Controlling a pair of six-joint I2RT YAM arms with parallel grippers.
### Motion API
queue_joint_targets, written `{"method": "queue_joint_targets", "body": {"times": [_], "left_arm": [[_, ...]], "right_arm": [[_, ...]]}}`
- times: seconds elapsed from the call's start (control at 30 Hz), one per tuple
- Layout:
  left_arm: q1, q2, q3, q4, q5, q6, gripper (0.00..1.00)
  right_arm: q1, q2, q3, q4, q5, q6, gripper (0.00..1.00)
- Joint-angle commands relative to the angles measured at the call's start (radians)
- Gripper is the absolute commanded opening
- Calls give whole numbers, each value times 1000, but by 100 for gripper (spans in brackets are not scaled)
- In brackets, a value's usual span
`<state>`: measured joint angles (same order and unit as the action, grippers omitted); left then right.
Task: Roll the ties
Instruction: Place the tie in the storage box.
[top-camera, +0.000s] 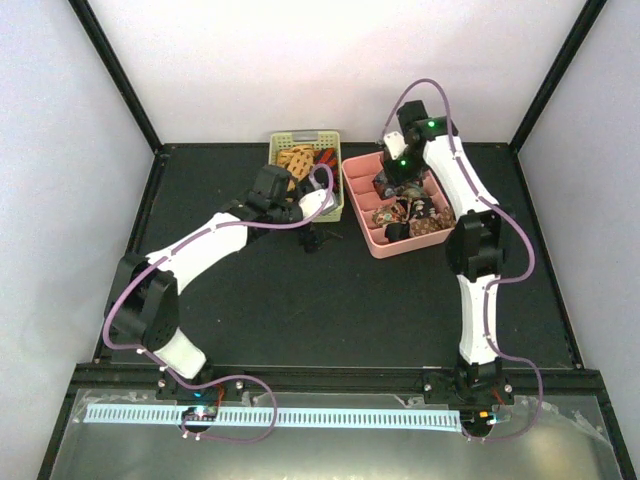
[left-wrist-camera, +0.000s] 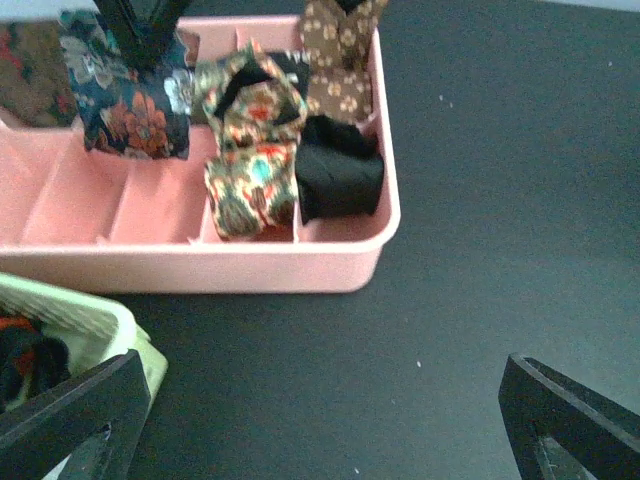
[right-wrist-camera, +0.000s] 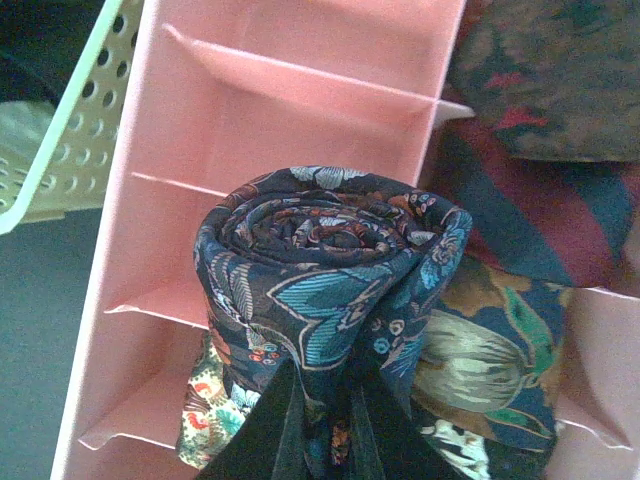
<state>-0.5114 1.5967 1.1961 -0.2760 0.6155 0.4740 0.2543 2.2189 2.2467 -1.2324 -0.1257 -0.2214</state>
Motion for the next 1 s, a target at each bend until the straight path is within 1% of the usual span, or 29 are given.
{"method": "queue_joint_targets", "body": {"times": [0.0,0.1,0.4,0.73,0.8,0.9,0.97], "left_arm": [[21,-61,-51,38,27,-38,99],[26,-82,-76,50,28,-49,99],[40,-104,-106,51,19,-60,99],[57,-121,-146,73,28,-71,99],[61,-124,-152,75,30,-72,99],[66,-128,-163,83,37,-76,99],[69,-131,-166,87,40,-81,99]], "right_arm": [[24,20,-11,-33,56,-16,2],[31,36,-21,-27,90,-14,2],[36,121,-8,-10,107,14,2],[53,195,13,-24,168,-4,2],[62,167,-19,-9,192,-23,2],[85,54,-178,99,245,-83,2],[97,-21,-251,173,257,-119,2]]}}
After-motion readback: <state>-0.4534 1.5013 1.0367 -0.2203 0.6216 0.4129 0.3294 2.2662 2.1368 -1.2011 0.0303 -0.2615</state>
